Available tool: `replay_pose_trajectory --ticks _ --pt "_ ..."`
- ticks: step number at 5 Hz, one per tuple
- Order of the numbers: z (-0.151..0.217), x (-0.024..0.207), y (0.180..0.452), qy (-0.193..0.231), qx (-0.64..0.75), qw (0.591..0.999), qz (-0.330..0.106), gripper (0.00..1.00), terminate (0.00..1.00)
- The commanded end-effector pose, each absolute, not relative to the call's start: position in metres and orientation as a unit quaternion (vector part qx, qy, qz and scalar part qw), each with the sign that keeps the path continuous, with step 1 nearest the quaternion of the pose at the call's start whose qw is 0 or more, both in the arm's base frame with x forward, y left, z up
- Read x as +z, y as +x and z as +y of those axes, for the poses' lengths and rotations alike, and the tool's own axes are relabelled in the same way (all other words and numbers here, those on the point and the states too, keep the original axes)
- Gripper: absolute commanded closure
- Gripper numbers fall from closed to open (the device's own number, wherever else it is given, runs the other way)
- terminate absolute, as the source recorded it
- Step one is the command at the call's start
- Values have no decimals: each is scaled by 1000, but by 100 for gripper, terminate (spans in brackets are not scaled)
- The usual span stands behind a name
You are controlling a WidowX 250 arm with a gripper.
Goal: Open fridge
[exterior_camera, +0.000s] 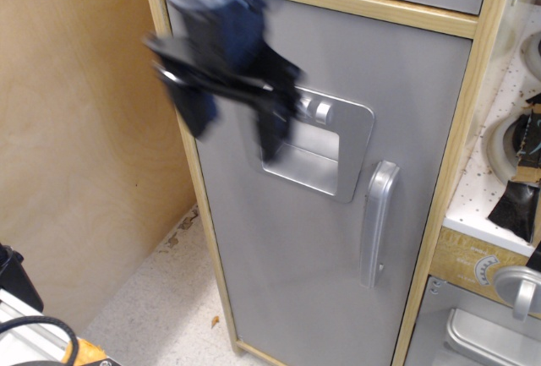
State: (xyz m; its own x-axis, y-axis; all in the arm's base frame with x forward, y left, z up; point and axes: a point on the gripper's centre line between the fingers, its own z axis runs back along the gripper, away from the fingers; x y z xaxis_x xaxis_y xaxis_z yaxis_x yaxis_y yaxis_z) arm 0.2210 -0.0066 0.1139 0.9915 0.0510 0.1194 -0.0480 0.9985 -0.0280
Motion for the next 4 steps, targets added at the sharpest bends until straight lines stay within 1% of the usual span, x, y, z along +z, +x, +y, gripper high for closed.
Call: replay_pose_trajectory --ticks 1,2,3,4 --pt "-49 75 271 -30 3 993 -112 0 0" --pt "-49 68 294 -24 -6 989 -145 0 0" --pt "-51 55 309 -25 -9 984 -174 0 0" --pt "-61 48 313 -43 -3 984 -174 0 0"
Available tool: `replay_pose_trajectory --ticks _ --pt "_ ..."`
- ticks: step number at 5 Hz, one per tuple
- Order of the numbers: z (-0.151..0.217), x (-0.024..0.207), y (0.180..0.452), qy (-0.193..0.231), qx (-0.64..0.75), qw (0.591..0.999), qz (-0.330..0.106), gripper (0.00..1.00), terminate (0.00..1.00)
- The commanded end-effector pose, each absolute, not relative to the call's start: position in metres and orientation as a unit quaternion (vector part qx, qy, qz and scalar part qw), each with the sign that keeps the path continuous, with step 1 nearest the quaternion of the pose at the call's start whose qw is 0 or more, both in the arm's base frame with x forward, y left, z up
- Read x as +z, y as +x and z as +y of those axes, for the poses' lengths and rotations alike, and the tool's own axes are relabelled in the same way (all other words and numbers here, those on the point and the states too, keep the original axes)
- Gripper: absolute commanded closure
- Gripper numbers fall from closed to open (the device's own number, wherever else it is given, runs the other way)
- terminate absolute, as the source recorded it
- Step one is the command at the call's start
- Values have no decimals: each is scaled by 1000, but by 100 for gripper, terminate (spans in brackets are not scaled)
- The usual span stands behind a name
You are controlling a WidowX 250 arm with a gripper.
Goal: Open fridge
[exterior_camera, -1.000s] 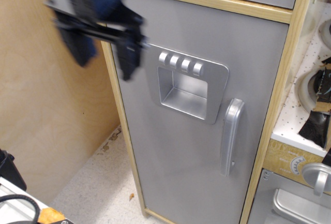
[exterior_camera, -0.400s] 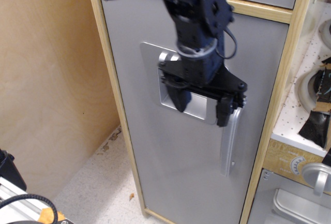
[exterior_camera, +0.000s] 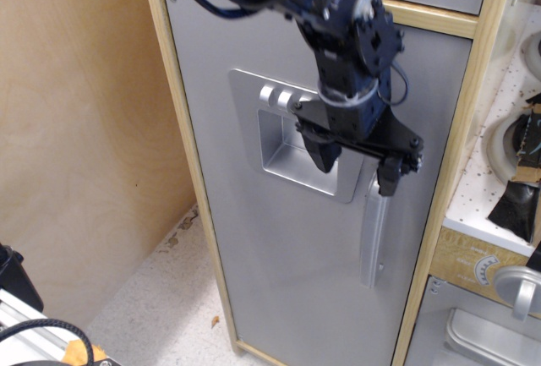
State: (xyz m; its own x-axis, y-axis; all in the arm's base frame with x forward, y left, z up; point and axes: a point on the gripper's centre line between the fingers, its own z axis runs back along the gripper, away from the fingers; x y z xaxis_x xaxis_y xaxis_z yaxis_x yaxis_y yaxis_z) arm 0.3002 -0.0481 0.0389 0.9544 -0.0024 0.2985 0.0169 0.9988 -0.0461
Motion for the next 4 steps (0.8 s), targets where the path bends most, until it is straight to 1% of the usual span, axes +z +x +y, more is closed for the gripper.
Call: replay_pose_trajectory --ticks 1,2,3,4 --pt "-71 41 310 -52 10 983 -176 0 0" --pt "-74 34 312 -62 10 982 -180 0 0" --pt "-74 29 314 -67 7 981 -182 100 0" --pt "-70 27 312 -65 5 981 -182 100 0"
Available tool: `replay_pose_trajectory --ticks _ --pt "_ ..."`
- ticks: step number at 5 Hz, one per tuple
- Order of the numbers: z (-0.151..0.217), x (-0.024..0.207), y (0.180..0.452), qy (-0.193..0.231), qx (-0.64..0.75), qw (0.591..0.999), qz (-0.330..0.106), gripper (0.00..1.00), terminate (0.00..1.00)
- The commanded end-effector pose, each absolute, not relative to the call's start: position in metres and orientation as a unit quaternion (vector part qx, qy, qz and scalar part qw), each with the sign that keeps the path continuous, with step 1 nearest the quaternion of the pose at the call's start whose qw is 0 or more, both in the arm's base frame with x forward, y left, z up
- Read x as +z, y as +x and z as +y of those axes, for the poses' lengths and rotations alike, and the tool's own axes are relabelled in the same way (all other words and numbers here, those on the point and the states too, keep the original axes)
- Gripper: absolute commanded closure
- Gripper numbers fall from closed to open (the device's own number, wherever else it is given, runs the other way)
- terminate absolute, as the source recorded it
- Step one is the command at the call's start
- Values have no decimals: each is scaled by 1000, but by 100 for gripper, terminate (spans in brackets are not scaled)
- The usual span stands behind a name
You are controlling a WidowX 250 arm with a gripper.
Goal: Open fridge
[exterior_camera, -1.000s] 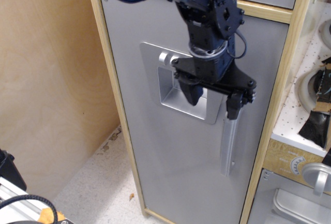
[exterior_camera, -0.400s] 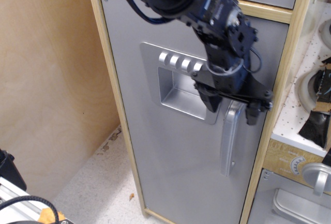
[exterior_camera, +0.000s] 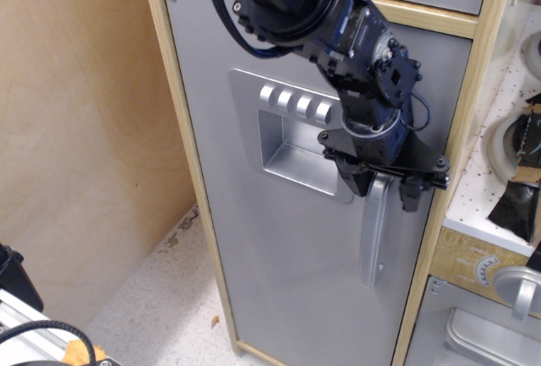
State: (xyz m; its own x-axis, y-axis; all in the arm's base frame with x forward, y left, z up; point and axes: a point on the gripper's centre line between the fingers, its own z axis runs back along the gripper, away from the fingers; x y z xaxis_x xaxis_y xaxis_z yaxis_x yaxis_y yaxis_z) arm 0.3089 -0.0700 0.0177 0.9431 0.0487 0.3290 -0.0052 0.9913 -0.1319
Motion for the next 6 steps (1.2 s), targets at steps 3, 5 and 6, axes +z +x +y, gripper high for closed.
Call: replay_pose_trajectory --ticks 3,5,6 --pt "-67 29 253 -75 57 988 -125 100 0" --pt "-73 43 195 -67 79 993 -64 0 0" --pt "-90 47 184 -64 87 993 -53 0 0"
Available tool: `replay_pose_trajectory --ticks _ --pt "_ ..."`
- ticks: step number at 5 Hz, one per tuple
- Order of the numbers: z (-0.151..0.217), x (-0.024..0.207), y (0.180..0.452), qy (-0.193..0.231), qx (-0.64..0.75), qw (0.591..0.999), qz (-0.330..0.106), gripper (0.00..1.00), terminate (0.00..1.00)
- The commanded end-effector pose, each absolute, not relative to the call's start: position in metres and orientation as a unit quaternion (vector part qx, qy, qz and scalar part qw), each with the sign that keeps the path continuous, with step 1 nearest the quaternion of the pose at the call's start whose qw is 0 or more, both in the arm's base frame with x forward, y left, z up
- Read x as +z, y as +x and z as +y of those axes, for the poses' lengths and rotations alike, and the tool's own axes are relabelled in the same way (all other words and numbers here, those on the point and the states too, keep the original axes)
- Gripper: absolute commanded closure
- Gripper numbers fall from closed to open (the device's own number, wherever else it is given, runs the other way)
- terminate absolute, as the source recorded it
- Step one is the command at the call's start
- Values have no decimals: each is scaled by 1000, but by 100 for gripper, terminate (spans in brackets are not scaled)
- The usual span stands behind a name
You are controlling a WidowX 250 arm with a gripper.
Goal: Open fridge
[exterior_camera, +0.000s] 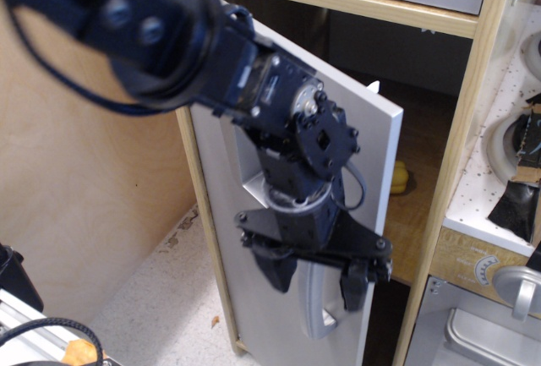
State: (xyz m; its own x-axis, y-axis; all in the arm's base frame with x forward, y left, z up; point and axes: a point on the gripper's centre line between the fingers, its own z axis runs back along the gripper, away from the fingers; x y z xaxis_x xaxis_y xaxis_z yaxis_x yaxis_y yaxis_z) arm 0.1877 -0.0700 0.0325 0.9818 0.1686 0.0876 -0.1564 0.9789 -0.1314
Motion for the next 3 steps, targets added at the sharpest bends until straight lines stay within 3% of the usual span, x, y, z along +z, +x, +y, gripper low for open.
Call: replay_pose_trajectory --ticks 1,3 --pt "-111 51 195 -57 59 994 -69 0 0" --pt "-171 65 229 -86 38 994 -63 0 0"
